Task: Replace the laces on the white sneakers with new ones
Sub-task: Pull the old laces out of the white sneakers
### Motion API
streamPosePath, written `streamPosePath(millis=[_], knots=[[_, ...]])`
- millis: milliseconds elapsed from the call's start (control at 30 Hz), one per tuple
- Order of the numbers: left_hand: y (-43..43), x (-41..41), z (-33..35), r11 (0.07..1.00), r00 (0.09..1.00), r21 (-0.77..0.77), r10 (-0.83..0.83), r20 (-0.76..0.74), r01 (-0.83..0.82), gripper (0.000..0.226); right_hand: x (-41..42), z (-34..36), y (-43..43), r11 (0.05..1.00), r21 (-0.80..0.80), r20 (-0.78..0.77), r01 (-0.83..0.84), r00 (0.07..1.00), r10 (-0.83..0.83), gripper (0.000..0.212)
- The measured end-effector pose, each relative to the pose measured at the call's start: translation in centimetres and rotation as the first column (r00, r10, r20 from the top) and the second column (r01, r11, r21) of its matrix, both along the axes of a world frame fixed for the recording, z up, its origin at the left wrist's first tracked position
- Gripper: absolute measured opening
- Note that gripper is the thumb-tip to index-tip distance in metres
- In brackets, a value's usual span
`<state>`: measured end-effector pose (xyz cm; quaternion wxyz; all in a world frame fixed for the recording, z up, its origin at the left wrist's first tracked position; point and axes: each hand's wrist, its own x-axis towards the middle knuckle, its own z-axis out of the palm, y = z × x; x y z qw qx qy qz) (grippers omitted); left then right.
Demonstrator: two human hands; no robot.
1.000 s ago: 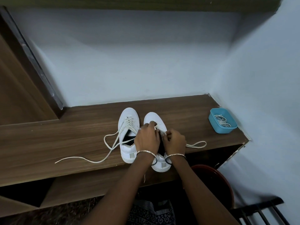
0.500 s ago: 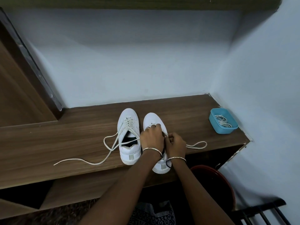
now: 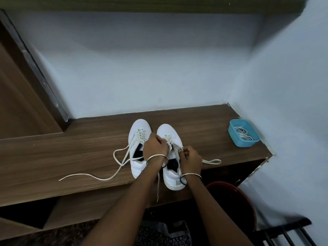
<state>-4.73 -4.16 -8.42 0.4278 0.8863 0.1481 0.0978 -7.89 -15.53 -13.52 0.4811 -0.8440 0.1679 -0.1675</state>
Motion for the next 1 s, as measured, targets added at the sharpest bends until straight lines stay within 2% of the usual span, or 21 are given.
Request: streamPosePath(millis=[100,200,233,300,367,433,500,567,667,733,800,900,1000], knots=[[0.8,0.1,0.2,0.999,0.995,-0.009,0.053,0.082,-0.052,0.01,-0.1,0.0,0.0,1.0,0.012,0.009,0.01,1.0,-0.01,0.014],[0.9,0.4,0.3,0.979,0.967,0.178,-0.136,0.217,0.098,0.011,-0.1,-0.1,0.1,1.0,0.026,0.008,0.012,1.0,-0.013,0.014],[0.8,0.5,0.3,0.945,0.948,0.272,-0.242,0.207,0.181,0.013,0.0,-0.1,0.1,1.0,0.026,0.009,0.012,1.0,-0.012,0.014],[0.5,0.8,0.3,0.819,0.918,0.483,-0.39,0.075,0.308,0.02,0.0,-0.2,0.2,1.0,0.022,0.011,0.008,1.0,-0.008,0.013],[0.1,0.9,0.3,0.686,0.907,0.645,-0.419,-0.027,0.336,0.025,0.0,-0.2,0.2,1.0,0.017,0.008,0.004,1.0,-0.005,0.013],[-0.1,1.0,0.3,0.614,0.912,0.726,-0.407,-0.043,0.309,0.025,0.0,-0.2,0.2,1.0,0.01,0.013,0.006,1.0,-0.006,0.012],[0.1,1.2,0.1,0.632,0.927,0.716,-0.37,-0.059,0.298,0.023,-0.1,-0.2,0.1,1.0,0.004,0.016,0.009,1.0,-0.009,0.011],[0.7,1.5,-0.1,0.69,0.937,0.654,-0.336,-0.091,0.311,0.022,-0.1,-0.2,0.1,1.0,-0.001,0.016,0.013,1.0,-0.013,0.012],[1.5,1.5,-0.5,0.767,0.926,0.542,-0.374,-0.059,0.344,0.02,-0.1,-0.2,0.2,1.0,-0.022,0.023,0.018,1.0,-0.018,0.012],[1.4,1.2,-0.4,0.769,0.915,0.529,-0.402,-0.036,0.359,0.021,-0.1,-0.2,0.2,0.999,-0.023,0.029,0.027,0.999,-0.026,0.013],[0.8,1.0,0.0,0.731,0.914,0.583,-0.402,-0.054,0.356,0.024,-0.1,-0.3,0.2,0.999,-0.025,0.027,0.028,0.999,-0.028,0.013],[-0.1,1.3,0.7,0.613,0.92,0.715,-0.375,-0.109,0.335,0.02,0.0,-0.2,0.3,0.999,-0.019,0.027,0.03,0.999,-0.029,0.013],[0.2,1.7,0.8,0.538,0.902,0.745,-0.382,-0.202,0.395,0.019,0.1,-0.4,0.3,1.0,0.0,0.02,0.022,1.0,-0.022,0.013]])
